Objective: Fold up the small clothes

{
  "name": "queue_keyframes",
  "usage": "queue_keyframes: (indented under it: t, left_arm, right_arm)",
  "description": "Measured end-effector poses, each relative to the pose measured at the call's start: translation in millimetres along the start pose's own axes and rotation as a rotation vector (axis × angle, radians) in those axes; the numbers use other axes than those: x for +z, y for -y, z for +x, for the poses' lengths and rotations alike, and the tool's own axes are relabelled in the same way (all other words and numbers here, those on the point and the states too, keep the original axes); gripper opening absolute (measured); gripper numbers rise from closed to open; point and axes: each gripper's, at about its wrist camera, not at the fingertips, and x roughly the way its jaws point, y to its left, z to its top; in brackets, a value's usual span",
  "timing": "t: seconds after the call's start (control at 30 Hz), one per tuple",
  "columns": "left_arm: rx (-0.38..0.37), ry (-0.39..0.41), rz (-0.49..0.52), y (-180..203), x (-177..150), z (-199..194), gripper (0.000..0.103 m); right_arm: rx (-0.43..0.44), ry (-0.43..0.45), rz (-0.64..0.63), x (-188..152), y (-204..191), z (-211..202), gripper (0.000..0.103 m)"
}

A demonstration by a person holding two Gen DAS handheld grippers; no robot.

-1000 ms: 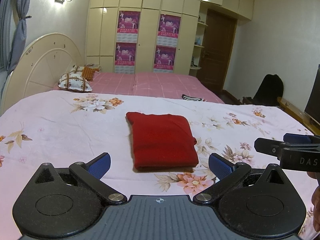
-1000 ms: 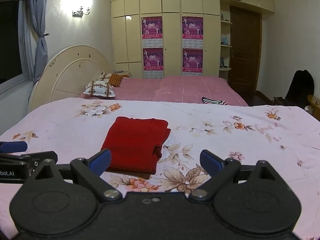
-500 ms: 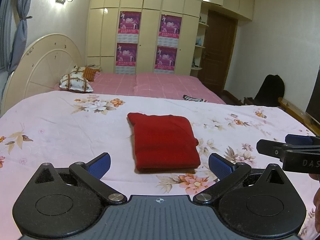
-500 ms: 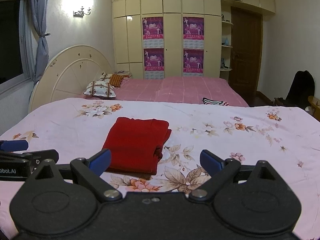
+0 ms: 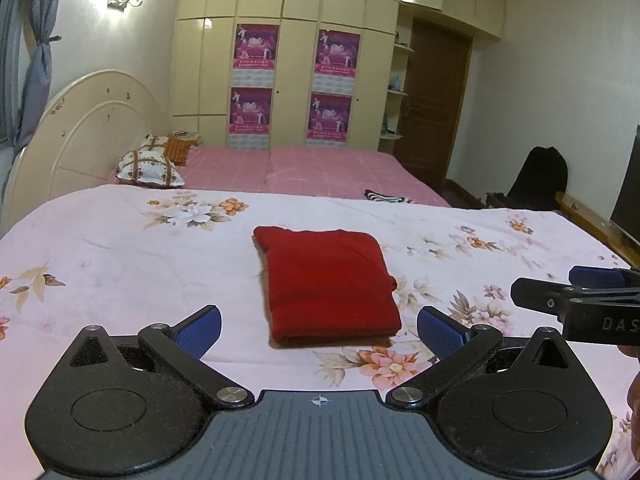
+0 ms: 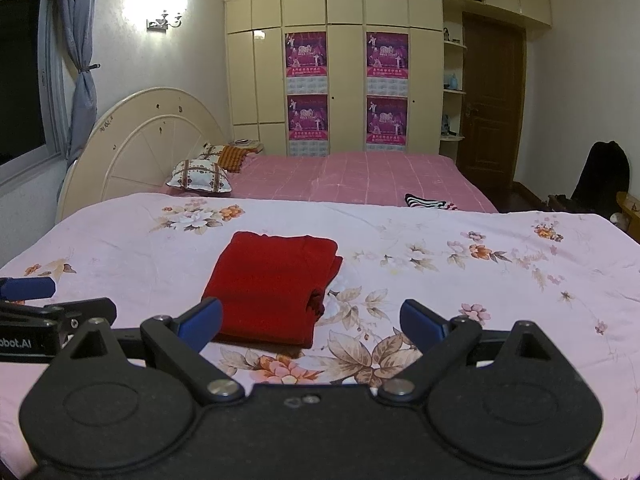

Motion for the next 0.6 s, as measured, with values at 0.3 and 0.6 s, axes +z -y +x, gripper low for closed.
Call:
queue_keyframes:
  t: [0.3,0.6]
  left_arm:
    - [-0.010,0.006,0.016,0.7,-1.2,-2.5,0.103]
    - [-0.027,0.037,0.033,1.8,-1.8,-7.0,0.103]
  right_arm:
    - [0.000,0.001,-0.001,0.4,0.5,0.5,0.095]
    - [0.003,-0.002,-0.001,0.1,0.2,0.4,0.095]
